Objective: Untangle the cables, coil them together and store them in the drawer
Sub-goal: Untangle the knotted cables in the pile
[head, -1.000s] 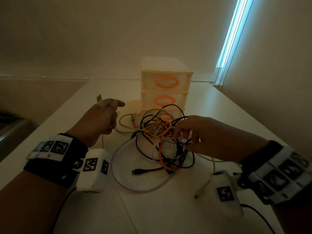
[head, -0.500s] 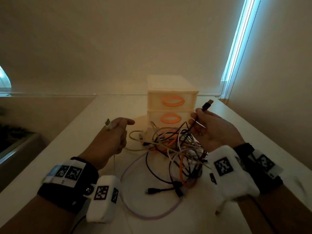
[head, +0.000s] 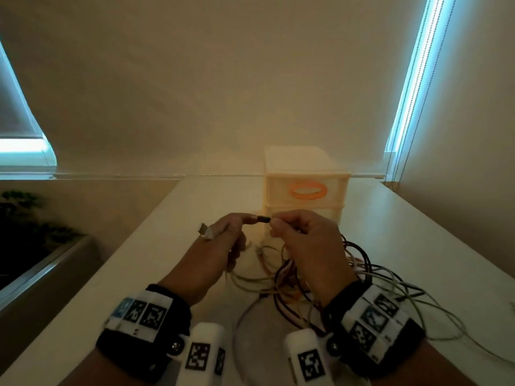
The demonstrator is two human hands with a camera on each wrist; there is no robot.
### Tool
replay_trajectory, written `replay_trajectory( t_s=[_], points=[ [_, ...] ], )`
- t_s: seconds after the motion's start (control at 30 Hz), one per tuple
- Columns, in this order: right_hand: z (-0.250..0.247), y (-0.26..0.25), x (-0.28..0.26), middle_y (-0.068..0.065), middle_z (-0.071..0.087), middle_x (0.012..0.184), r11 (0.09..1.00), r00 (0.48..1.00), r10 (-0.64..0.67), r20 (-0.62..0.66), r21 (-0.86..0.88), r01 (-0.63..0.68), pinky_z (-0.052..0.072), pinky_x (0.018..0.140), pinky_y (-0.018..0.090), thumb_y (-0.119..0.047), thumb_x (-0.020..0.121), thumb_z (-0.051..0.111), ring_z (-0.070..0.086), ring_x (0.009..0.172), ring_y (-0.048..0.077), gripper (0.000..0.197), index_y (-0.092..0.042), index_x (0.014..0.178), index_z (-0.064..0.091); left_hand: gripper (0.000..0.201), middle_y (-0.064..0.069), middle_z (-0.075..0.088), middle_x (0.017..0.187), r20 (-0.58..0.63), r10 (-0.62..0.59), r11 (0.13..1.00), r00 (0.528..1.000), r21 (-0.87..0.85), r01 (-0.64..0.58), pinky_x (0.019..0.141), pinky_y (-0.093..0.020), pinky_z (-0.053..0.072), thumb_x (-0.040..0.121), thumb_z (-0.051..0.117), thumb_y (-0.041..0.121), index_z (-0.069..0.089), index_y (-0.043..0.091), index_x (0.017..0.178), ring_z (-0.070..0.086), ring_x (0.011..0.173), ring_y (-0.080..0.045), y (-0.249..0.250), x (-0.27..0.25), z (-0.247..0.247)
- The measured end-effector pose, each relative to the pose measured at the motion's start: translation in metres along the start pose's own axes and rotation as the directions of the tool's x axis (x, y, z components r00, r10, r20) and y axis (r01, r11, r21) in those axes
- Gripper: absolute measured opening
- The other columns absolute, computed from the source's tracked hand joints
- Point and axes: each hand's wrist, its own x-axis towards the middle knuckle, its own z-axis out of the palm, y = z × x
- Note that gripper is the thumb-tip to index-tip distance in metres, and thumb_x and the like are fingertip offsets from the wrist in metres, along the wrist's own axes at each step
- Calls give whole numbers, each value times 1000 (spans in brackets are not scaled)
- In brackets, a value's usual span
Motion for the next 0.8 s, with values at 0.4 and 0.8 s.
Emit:
replay_trajectory(
  t_s=[0.4, 0.8],
  points=[
    [8, -2, -18, -2, 76, 99, 991, 952, -67, 298, 129, 30, 55, 64, 19, -9, 96, 65, 72, 77, 4, 10, -14, 102, 59, 54, -13, 70, 113, 50, -42, 992, 998, -115, 48, 92, -60, 47, 96, 41, 66, 71, 30, 122, 60, 94, -38, -8, -1, 13],
    [2, 15, -13, -9, 72, 81, 965, 947, -103, 304, -200, 170, 59, 72, 28, -15, 97, 62, 69, 73, 6, 14, -23, 102, 73, 44, -9, 72, 107, -229, 5, 892, 974, -438, -107, 75, -35, 46, 105, 38, 34, 71, 10, 89, 58, 90, -19, 3, 8, 1]
  ],
)
